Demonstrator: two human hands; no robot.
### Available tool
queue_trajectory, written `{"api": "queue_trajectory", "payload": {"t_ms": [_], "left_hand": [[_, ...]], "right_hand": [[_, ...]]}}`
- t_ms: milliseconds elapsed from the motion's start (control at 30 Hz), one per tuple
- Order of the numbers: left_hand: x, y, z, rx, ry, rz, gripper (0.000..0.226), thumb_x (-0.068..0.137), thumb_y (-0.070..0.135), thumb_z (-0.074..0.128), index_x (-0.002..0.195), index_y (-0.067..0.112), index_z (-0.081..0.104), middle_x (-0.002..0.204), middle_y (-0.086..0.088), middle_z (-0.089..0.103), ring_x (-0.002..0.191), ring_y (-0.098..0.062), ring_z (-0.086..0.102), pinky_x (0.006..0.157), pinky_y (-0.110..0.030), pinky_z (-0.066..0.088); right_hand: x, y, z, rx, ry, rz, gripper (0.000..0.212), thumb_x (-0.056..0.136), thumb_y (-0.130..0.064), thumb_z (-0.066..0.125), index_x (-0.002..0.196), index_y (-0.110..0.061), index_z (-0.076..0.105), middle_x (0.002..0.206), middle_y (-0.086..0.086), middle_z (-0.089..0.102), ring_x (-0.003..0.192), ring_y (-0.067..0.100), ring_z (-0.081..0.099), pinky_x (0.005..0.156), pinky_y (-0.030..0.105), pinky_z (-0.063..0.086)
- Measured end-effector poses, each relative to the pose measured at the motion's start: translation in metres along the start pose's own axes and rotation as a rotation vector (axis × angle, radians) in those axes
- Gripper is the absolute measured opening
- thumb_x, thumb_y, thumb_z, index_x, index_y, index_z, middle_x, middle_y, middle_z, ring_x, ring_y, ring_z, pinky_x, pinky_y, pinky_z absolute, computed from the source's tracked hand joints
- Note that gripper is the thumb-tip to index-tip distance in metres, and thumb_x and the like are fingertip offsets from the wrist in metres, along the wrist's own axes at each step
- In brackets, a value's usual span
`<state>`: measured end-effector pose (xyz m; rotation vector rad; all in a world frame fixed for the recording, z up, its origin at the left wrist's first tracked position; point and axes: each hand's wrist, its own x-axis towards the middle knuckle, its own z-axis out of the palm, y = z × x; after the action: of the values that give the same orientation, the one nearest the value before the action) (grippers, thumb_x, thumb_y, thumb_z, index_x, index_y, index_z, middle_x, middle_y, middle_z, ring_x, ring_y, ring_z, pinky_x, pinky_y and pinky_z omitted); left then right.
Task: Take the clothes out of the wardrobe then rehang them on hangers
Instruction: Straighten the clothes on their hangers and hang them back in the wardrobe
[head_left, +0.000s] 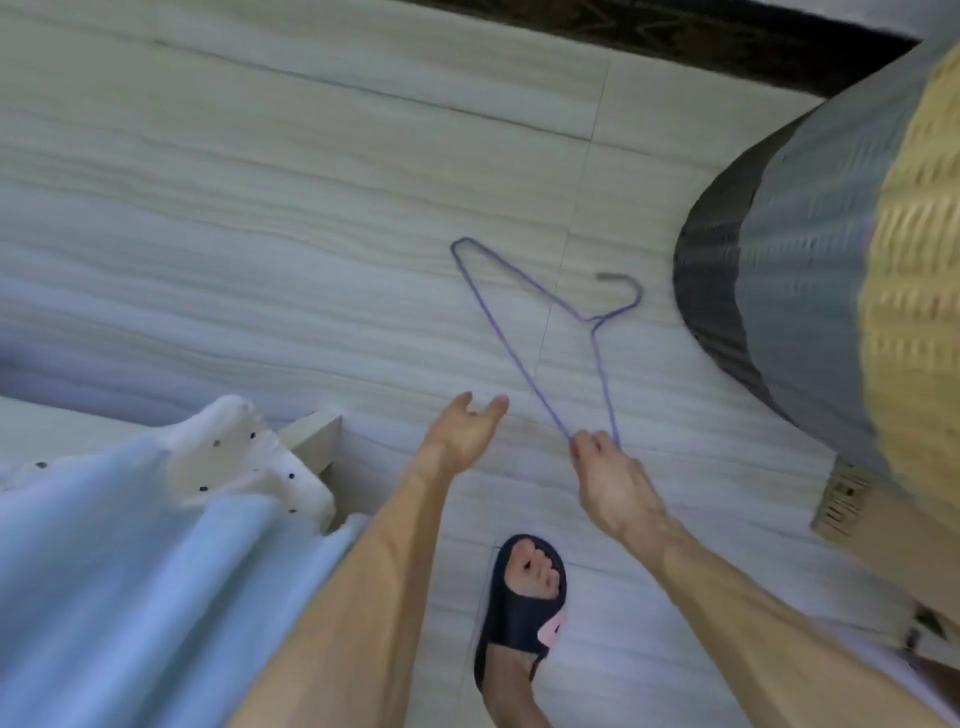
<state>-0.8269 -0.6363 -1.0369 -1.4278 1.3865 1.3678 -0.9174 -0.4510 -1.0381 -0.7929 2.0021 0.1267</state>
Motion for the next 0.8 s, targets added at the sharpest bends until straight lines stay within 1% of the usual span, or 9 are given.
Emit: {"api": "queue_trajectory", "payload": {"t_ms": [67,133,267,367,467,533,633,700,800], "left_hand": [[-0.053,0.019,0.010,-0.384,0.061,-0.004,0.038,0.104,0.038,0.046,0.133,0.013,0.050,0.128,-0.014,0.062,0.108,-0.027,0.064,0.092,-0.030,0.053],[-0.116,0.032,0.013,-0.591,0.122,0.000,0.019,0.108,0.019,0.034,0.102,0.014,0.051,0.095,-0.017,0.063,0.073,-0.027,0.063,0.065,-0.029,0.052],[-0.242,0.033,-0.008,-0.633,0.331,0.086,0.024,0.108,0.016,0.029,0.097,0.013,0.050,0.097,-0.030,0.059,0.089,-0.036,0.060,0.088,-0.051,0.049],[-0.343,0.025,-0.054,-0.829,0.336,0.142,0.032,0.110,0.022,0.027,0.086,0.014,0.046,0.070,-0.013,0.046,0.065,-0.022,0.046,0.062,-0.038,0.044],[-0.435,0.009,-0.112,-1.189,0.194,0.115,0.042,0.110,0.034,0.027,0.070,0.020,0.033,0.039,0.008,0.025,0.031,-0.007,0.021,0.037,-0.017,0.019],[-0.498,-0.019,-0.152,-1.289,0.117,0.167,0.046,0.108,0.043,0.030,0.066,0.023,0.028,0.038,0.010,0.018,0.028,-0.004,0.012,0.035,-0.014,0.011],[-0.576,-0.078,-0.196,-1.255,0.011,0.227,0.049,0.106,0.049,0.032,0.065,0.024,0.025,0.039,0.009,0.017,0.028,-0.003,0.012,0.034,-0.011,0.009],[-0.613,-0.129,-0.215,-1.166,0.034,0.251,0.049,0.106,0.050,0.032,0.065,0.023,0.027,0.039,0.010,0.019,0.028,-0.003,0.014,0.034,-0.009,0.011],[-0.652,-0.213,-0.238,-1.187,0.128,0.252,0.048,0.106,0.049,0.031,0.067,0.022,0.030,0.039,0.010,0.022,0.028,-0.004,0.018,0.035,-0.011,0.018]], "right_hand": [[-0.055,-0.032,-0.008,0.148,0.001,-0.060,0.015,0.097,-0.009,0.041,0.110,-0.014,0.048,0.107,0.005,0.051,0.092,0.039,0.058,0.076,0.042,0.046],[-0.114,-0.062,-0.025,0.260,0.002,-0.064,0.011,0.096,-0.013,0.043,0.103,-0.013,0.052,0.099,0.004,0.052,0.089,0.038,0.058,0.074,0.042,0.046],[-0.217,-0.108,-0.082,0.394,-0.060,-0.019,0.008,0.094,-0.025,0.059,0.091,-0.017,0.059,0.087,-0.002,0.054,0.095,0.029,0.058,0.074,0.035,0.041],[-0.288,-0.146,-0.150,0.783,-0.317,0.137,0.024,0.070,-0.023,0.079,0.088,-0.016,0.064,0.086,0.002,0.062,0.082,0.018,0.060,0.064,0.019,0.044],[-0.353,-0.193,-0.196,1.089,-0.520,0.286,0.047,0.064,-0.021,0.074,0.110,-0.018,0.063,0.083,0.002,0.059,0.064,0.008,0.053,0.051,0.015,0.041],[-0.395,-0.241,-0.215,1.279,-0.533,0.279,0.052,0.075,-0.015,0.068,0.126,-0.016,0.056,0.091,0.005,0.064,0.078,0.015,0.059,0.063,0.023,0.042],[-0.450,-0.319,-0.237,1.460,-0.472,0.146,0.037,0.082,-0.024,0.060,0.119,-0.022,0.058,0.116,0.007,0.069,0.099,0.021,0.064,0.079,0.034,0.041],[-0.480,-0.372,-0.244,1.593,-0.403,0.043,0.032,0.083,-0.029,0.059,0.113,-0.019,0.059,0.103,0.003,0.068,0.078,0.017,0.065,0.072,0.032,0.044],[-0.523,-0.449,-0.230,1.551,-0.398,-0.076,0.019,0.087,-0.037,0.063,0.098,-0.022,0.064,0.065,-0.006,0.044,0.047,0.011,0.034,0.049,0.024,0.034]]}}
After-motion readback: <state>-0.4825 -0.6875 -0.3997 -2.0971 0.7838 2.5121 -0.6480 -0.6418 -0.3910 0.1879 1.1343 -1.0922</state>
